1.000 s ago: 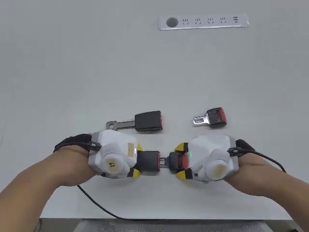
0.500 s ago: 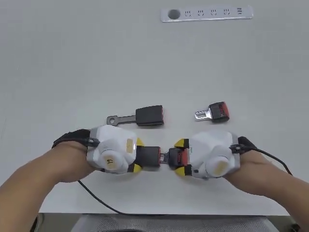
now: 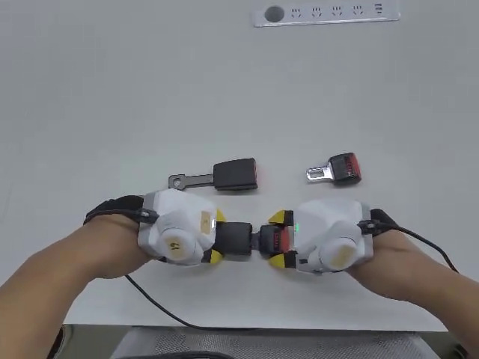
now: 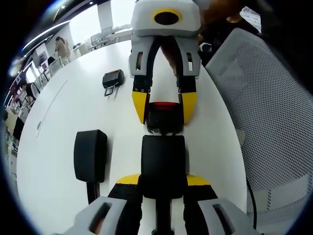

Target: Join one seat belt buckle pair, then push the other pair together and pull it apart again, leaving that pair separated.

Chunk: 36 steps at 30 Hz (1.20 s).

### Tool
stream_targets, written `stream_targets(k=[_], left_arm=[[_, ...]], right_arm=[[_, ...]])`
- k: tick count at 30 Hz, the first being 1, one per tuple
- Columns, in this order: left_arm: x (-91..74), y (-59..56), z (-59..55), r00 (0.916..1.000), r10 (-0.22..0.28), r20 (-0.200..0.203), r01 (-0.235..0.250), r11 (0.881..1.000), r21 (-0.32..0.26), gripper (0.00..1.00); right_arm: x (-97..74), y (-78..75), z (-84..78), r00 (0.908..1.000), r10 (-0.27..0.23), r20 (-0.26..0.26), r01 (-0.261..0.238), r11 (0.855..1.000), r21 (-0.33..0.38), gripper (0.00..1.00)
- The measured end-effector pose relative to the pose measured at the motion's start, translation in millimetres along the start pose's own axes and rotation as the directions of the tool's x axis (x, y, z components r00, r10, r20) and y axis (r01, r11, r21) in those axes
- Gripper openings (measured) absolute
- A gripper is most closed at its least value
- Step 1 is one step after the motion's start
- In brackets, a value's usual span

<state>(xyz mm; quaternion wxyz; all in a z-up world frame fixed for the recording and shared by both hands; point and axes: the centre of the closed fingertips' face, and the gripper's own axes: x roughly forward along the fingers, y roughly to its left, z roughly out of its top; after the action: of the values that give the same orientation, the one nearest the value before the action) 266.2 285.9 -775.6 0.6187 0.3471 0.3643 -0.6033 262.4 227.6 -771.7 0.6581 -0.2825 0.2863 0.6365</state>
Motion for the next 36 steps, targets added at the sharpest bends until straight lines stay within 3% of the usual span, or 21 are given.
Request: stream_targets(k=[29, 30, 31, 36], left_arm=[[1.4, 0.6, 0.4, 0.9999, 0.017, 0.002, -0.017, 1.000, -0.025, 0.32], [0.8, 0.8, -0.3, 0.9998, 0.019, -0.001, -0.019, 0.999, -0.029, 0.32], [0.0, 1.0, -0.3, 0.9998, 0.021, 0.006, -0.021, 0.999, -0.031, 0.32], [0.1, 0.9, 0.1, 0.9996, 0.022, 0.016, -0.022, 0.999, -0.032, 0.32]], right_arm=[[3.8, -0.4, 3.5, 0.9999, 0.001, -0.016, -0.001, 1.000, 0.004, 0.29], [7.8, 5.2, 8.6, 0.9990, 0.046, 0.001, -0.046, 0.999, -0.027, 0.29], [9.1, 0.8, 4.9, 0.9998, 0.013, -0.013, -0.014, 1.000, -0.012, 0.29], [12.1, 0.6, 1.4, 0.9998, 0.017, -0.011, -0.017, 1.000, -0.008, 0.29]])
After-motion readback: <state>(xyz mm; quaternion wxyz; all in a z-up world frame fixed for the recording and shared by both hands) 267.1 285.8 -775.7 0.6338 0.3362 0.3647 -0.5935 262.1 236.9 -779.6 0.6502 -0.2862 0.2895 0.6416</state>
